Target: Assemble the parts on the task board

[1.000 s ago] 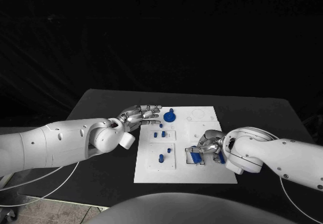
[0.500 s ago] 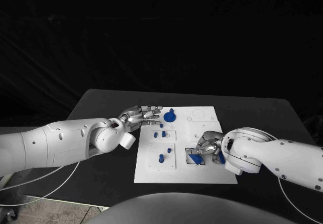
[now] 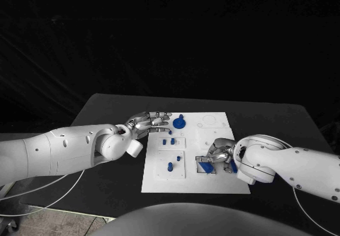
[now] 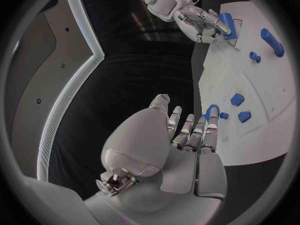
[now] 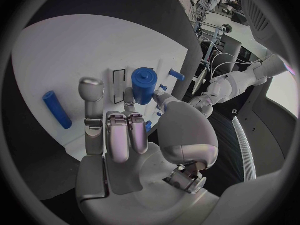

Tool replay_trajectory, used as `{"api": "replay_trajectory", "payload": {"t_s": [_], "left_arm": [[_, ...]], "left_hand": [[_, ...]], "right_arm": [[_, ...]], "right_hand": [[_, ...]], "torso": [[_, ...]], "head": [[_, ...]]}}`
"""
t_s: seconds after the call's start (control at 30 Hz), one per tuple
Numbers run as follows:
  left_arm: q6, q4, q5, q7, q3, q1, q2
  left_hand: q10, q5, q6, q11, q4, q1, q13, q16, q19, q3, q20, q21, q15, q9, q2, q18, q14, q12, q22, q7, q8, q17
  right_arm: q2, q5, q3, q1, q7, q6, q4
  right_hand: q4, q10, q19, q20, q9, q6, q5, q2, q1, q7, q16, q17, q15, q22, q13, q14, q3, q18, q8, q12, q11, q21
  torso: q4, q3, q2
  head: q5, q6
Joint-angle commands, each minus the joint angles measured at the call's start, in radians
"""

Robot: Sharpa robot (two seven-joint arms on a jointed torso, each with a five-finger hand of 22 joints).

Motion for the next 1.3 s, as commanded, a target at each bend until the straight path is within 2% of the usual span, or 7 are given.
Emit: {"api": "replay_trajectory", "payload": {"t_s": [0.03, 0.1, 0.27, 0.5, 0.9, 1.1, 1.3], "left_arm": [[0.026, 0.0, -0.005, -0.001, 0.001, -0.001, 0.003], [0.027, 0.0, -0.005, -0.002, 0.001, -0.001, 0.004], [0.029, -0.001, -0.005, -0.005, 0.001, -0.001, 0.006], [0.032, -0.002, -0.005, -0.007, 0.001, -0.002, 0.007], [0.035, -0.003, -0.005, -0.009, 0.001, -0.002, 0.009], [0.035, -0.002, -0.005, -0.007, 0.001, -0.002, 0.008], [0.033, -0.001, -0.005, -0.007, 0.001, -0.002, 0.008]], "left_hand": [[0.006, 0.005, 0.008, 0.001, -0.005, 0.011, 0.0, 0.006, 0.006, 0.002, 0.001, 0.005, 0.001, 0.001, -0.002, -0.02, 0.01, 0.003, -0.001, 0.004, 0.006, 0.002], [0.006, 0.005, 0.009, 0.001, -0.006, 0.011, 0.0, 0.006, 0.007, 0.003, 0.001, 0.006, 0.001, 0.001, -0.001, -0.02, 0.01, 0.004, -0.001, 0.004, 0.006, 0.002], [0.007, 0.006, 0.01, 0.0, -0.008, 0.013, 0.0, 0.007, 0.007, 0.005, 0.001, 0.006, 0.001, 0.001, -0.001, -0.021, 0.011, 0.004, -0.002, 0.005, 0.007, 0.002], [0.007, 0.007, 0.011, 0.0, -0.01, 0.014, 0.0, 0.007, 0.008, 0.007, 0.001, 0.006, 0.002, 0.001, -0.001, -0.021, 0.011, 0.004, -0.001, 0.006, 0.007, 0.002], [0.01, 0.01, 0.023, -0.005, -0.018, 0.018, 0.0, 0.01, 0.01, 0.015, 0.0, 0.007, 0.002, 0.003, 0.0, -0.022, 0.012, 0.004, -0.002, 0.016, 0.012, 0.002], [0.01, 0.01, 0.023, -0.005, -0.018, 0.018, 0.0, 0.01, 0.011, 0.015, 0.0, 0.007, 0.002, 0.003, 0.0, -0.023, 0.012, 0.005, -0.002, 0.016, 0.012, 0.002], [0.01, 0.011, 0.023, -0.005, -0.019, 0.018, 0.0, 0.01, 0.011, 0.016, 0.0, 0.007, 0.002, 0.003, 0.0, -0.023, 0.012, 0.005, -0.002, 0.016, 0.012, 0.002]], "right_arm": [[-0.002, -0.016, -0.003, -0.004, -0.015, 0.002, -0.006], [-0.002, -0.016, -0.003, -0.004, -0.012, 0.004, -0.007], [-0.001, -0.016, -0.003, -0.004, -0.005, 0.007, -0.008], [0.0, -0.016, -0.003, -0.004, 0.0, 0.005, -0.011], [-0.002, -0.017, -0.003, -0.005, 0.001, 0.005, -0.01], [-0.017, -0.029, -0.003, -0.005, 0.04, -0.027, 0.003], [-0.046, -0.075, -0.003, -0.005, 0.121, -0.061, 0.033]], "right_hand": [[-0.013, 0.105, -0.001, 0.009, -0.003, 0.007, -0.009, 0.005, -0.012, -0.001, -0.004, 0.226, 0.007, 0.069, 0.263, 0.094, 0.021, 0.005, -0.003, 0.004, 0.008, -0.006], [0.01, 0.105, -0.002, 0.01, -0.005, 0.007, -0.031, -0.001, -0.038, 0.0, -0.004, 0.225, 0.009, 0.068, 0.263, 0.094, 0.004, 0.005, -0.002, 0.004, 0.01, -0.01], [0.059, 0.105, -0.003, 0.011, -0.01, 0.005, -0.138, -0.016, -0.086, 0.0, -0.005, 0.224, 0.009, 0.067, 0.263, 0.094, -0.037, 0.006, -0.001, 0.004, 0.01, -0.017], [0.103, 0.105, -0.003, 0.012, -0.016, -0.001, -0.241, -0.017, -0.115, 0.002, -0.005, 0.224, 0.01, 0.066, 0.263, 0.094, -0.076, 0.007, 0.002, 0.004, 0.011, -0.024], [0.108, 0.105, -0.002, 0.012, -0.02, -0.003, -0.257, -0.007, -0.152, 0.002, -0.005, 0.224, 0.01, 0.066, 0.263, 0.094, -0.111, 0.008, 0.005, 0.004, 0.012, -0.028], [0.106, 0.105, -0.001, 0.012, -0.019, 0.001, -0.253, -0.009, -0.152, 0.001, -0.003, 0.227, 0.01, 0.067, 0.263, 0.095, -0.119, 0.007, 0.008, 0.004, 0.011, -0.024], [0.077, 0.105, 0.005, 0.009, -0.009, -0.009, -0.22, -0.028, -0.066, -0.002, 0.002, 0.238, 0.007, 0.07, 0.263, 0.097, -0.139, 0.006, 0.029, 0.004, 0.008, -0.011]], "torso": [[-0.0005, 0.0002, 0.0], [-0.0004, 0.0003, 0.0], [-0.0001, 0.0001, 0.0], [0.0002, 0.0, 0.0], [0.0002, -0.0001, 0.0], [-0.0004, 0.0001, 0.0], [-0.0008, 0.0005, 0.0]], "head": [[-0.001, 0.0], [-0.001, 0.0], [-0.001, 0.0], [0.0, 0.0], [0.002, 0.0], [0.006, 0.0], [0.007, 0.0]]}}
